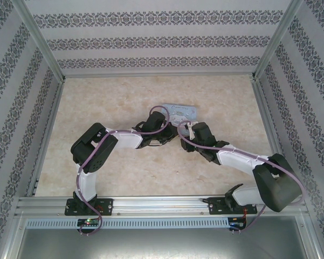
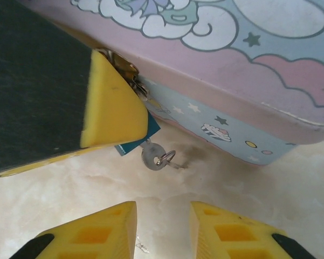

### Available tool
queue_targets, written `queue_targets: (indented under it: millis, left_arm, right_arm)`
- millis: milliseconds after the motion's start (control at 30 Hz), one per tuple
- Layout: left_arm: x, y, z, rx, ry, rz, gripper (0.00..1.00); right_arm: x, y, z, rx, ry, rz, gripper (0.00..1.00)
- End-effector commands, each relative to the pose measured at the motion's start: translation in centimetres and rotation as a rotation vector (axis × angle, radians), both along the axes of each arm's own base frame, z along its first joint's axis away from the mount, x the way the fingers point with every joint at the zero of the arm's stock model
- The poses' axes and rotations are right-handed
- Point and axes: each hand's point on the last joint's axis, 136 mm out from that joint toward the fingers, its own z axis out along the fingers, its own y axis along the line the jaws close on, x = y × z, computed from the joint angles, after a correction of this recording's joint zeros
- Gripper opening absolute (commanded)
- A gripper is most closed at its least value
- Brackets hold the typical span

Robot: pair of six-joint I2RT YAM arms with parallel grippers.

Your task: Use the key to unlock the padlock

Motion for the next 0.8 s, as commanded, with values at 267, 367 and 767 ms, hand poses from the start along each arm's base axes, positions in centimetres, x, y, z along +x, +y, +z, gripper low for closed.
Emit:
queue_targets:
  millis: [267,367,767]
  left_arm:
    - [0.3,-0.7,4.2,-0.072,-0.025,-0.038,0.00]
    - [0.3,-0.7,4.3,-0.073,-0.027,-0.040,0.00]
    - [0.2,-0.7,3.9,-0.069,-0.018,-0.045,0.00]
  right_arm:
    - [1.3,0.6,-0.9,-0.012,-0.020,-0.005,0.31]
    - [1.6,0.7,-1.1,-0.013,-0.015,-0.006,0.30]
    - [3.1,0.9,-0.2,0.013,-0.028,-0.025,0.25]
